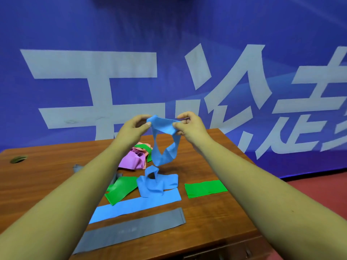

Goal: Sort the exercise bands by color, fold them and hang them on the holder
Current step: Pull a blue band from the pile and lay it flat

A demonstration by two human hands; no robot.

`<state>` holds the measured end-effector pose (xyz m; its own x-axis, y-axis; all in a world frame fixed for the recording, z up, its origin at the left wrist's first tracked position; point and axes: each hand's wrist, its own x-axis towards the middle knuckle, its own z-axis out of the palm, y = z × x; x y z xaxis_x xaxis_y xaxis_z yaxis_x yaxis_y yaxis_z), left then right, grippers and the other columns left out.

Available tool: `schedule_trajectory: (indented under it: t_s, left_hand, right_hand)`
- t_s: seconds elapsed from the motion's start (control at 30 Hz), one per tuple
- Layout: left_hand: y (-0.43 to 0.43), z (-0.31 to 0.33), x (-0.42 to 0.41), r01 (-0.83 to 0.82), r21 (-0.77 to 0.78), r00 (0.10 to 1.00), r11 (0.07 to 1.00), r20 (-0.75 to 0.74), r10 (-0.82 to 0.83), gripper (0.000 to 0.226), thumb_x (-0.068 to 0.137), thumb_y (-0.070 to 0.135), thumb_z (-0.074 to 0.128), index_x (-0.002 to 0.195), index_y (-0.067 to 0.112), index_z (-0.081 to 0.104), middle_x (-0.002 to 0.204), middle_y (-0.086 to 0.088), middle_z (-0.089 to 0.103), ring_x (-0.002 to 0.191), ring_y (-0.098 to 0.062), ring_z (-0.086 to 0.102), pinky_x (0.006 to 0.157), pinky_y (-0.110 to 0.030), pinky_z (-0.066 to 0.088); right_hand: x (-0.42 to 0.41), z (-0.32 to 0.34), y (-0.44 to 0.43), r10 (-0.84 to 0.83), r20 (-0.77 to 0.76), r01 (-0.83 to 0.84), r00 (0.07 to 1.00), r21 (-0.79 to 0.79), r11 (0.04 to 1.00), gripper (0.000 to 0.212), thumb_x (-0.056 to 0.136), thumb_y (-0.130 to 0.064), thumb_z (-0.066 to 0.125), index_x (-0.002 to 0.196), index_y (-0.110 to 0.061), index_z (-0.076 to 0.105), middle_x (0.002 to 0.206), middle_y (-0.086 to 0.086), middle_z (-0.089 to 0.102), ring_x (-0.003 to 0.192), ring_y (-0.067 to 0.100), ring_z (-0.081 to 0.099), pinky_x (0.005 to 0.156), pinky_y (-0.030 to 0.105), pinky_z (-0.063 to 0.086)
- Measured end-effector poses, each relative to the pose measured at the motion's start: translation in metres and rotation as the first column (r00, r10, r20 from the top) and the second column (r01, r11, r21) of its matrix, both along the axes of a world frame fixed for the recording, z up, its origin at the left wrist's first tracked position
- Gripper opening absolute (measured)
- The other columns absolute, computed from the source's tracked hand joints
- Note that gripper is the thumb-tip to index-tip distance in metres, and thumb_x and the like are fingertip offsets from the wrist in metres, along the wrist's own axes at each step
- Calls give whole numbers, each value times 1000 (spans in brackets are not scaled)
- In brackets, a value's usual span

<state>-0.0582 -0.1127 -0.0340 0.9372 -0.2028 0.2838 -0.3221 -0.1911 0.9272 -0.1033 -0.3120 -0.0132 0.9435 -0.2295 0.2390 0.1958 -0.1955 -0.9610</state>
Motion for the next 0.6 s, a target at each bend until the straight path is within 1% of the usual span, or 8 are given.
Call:
schedule_trajectory:
  t_s: [0.07, 0.1, 0.13, 0.2, 0.27, 0.37, 0.5, 0.6]
  left_hand:
    - [-1, -7, -3, 92, -58, 990, 994, -99, -97, 50, 97, 19, 57, 144, 27, 39, 124, 4, 62, 113, -11, 60, 100, -34, 48]
    - [-1, -13, -5, 91, -7, 988, 996, -121, -91, 56, 97, 21, 58, 147, 26, 33, 125, 4, 61, 114, -13, 60, 100, -36, 48]
    - [-1, -22, -7, 71, 94, 992, 993, -108, -60, 52, 96, 23, 59, 144, 25, 38, 121, 4, 63, 110, -16, 62, 99, -37, 49]
    - [1, -44, -8, 13, 313, 999, 950, -34, -3, 22, 93, 25, 63, 114, 22, 60, 103, 2, 68, 95, -17, 66, 90, -37, 53]
    - [4, -70, -11, 26, 548, 1000, 836, -27, -13, 11, 90, 29, 67, 94, 19, 66, 92, 2, 67, 83, -15, 63, 78, -31, 52]
    - [11, -111, -8, 70, 787, 993, 613, -113, 31, 36, 85, 45, 69, 106, 15, 66, 105, -6, 63, 94, -21, 60, 81, -31, 48]
    - [16, -144, -5, 42, 868, 992, 494, -95, 83, 49, 82, 47, 71, 119, 16, 62, 122, -10, 52, 108, -26, 55, 83, -29, 41]
    - [16, -155, -2, 23, 872, 994, 489, -72, 82, 44, 81, 31, 73, 118, 13, 59, 119, -11, 51, 112, -29, 53, 82, -31, 42]
  right_hand:
    - [1, -5, -4, -8, -9, 7, 1000, -73, 997, 28, 84, 2, 65, 111, -1, 59, 72, 2, 52, 74, 22, 55, 68, 33, 49]
    - [2, -8, -5, -16, -15, 14, 1000, -115, 993, 26, 84, 2, 66, 110, -1, 62, 73, 1, 54, 75, 20, 55, 70, 34, 48]
    - [3, -12, -6, -21, -19, 18, 1000, -154, 988, 22, 84, 1, 66, 106, -2, 64, 77, 1, 58, 77, 19, 56, 72, 35, 50]
    - [7, -20, -6, -34, -11, 31, 999, -205, 978, 13, 84, -1, 67, 97, -4, 68, 83, 2, 63, 82, 18, 60, 78, 38, 54]
    - [9, -27, -7, -49, -7, 47, 999, -230, 972, 13, 84, -1, 66, 96, -6, 68, 82, 0, 62, 79, 17, 60, 72, 30, 53]
    - [9, -33, -8, -37, -4, 35, 999, -251, 967, 20, 86, 2, 62, 104, -6, 66, 68, -2, 51, 58, 12, 49, 53, 18, 41]
    - [12, -43, -9, -2, -9, -1, 1000, -350, 937, 13, 87, -4, 65, 98, -4, 71, 84, 0, 64, 75, 10, 58, 65, 19, 44]
    - [13, -50, -9, 44, -89, -82, 995, -491, 867, 33, 84, 0, 59, 116, -5, 66, 98, 3, 60, 72, 8, 52, 63, 15, 37]
